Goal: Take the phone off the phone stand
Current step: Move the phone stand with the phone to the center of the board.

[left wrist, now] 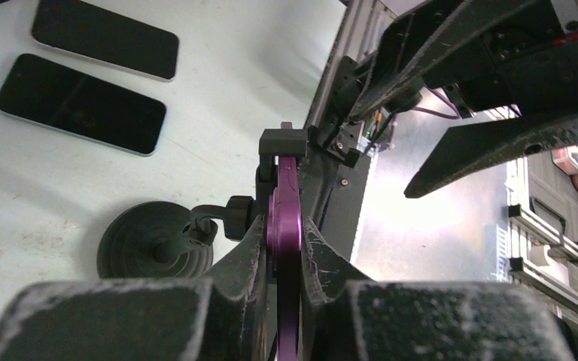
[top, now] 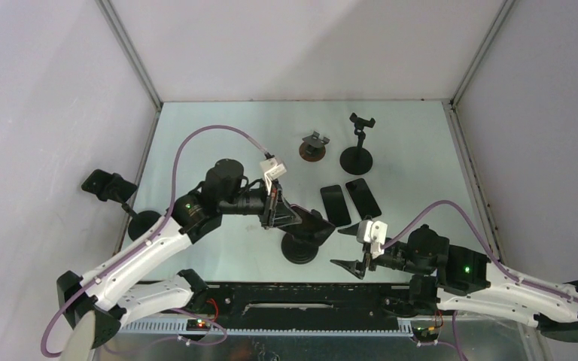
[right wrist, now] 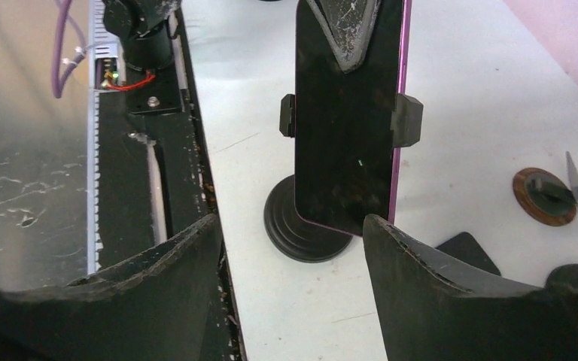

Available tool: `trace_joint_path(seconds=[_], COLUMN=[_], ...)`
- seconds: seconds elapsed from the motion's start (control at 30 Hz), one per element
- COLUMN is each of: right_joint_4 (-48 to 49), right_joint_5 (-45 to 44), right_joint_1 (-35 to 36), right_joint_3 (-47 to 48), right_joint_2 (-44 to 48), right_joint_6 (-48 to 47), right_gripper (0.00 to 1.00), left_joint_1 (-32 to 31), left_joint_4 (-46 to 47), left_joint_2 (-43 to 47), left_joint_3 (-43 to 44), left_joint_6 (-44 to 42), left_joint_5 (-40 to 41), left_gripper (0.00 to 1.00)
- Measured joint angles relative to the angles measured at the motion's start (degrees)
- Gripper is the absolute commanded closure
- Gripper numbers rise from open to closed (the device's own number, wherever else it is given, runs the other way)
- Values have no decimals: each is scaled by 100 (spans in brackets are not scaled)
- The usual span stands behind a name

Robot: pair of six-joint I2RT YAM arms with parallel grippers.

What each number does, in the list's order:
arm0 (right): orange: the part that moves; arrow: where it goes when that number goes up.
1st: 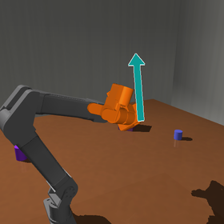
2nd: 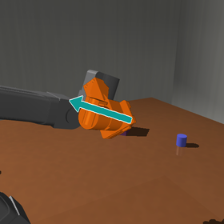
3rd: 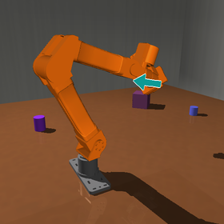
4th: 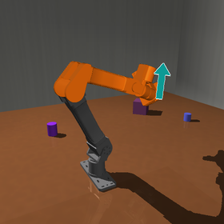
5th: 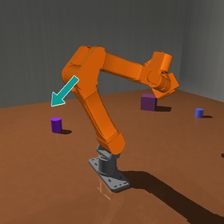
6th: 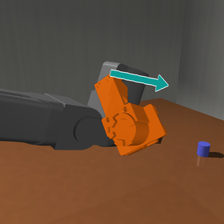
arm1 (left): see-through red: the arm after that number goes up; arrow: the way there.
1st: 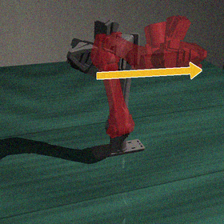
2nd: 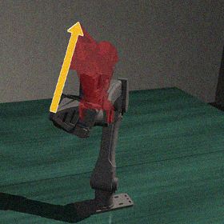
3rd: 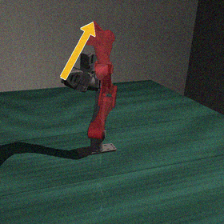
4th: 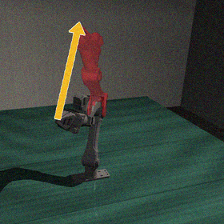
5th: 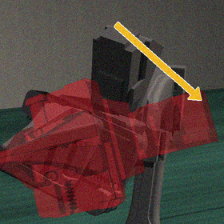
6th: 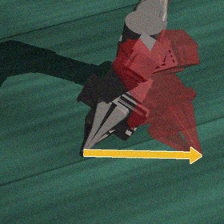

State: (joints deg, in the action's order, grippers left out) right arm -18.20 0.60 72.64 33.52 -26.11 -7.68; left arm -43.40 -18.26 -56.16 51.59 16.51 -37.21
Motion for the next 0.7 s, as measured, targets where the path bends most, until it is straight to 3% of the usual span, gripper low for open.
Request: trace_joint_path(seconds=[0.43, 0.7], right_joint_4=[516, 1040], right_joint_5=[-885, -1453], right_joint_1=[601, 704], right_joint_3=[-2, -4], right_joint_2=[-284, -629], right_joint_6=[-776, -1294], right_gripper=[25, 26], left_joint_1=[-94, -195], left_joint_4=[105, -1355], left_joint_2=[-61, -509], left_joint_3=[83, 1139], left_joint_6=[1032, 1088], left_joint_5=[1357, 2413], left_gripper=[100, 100])
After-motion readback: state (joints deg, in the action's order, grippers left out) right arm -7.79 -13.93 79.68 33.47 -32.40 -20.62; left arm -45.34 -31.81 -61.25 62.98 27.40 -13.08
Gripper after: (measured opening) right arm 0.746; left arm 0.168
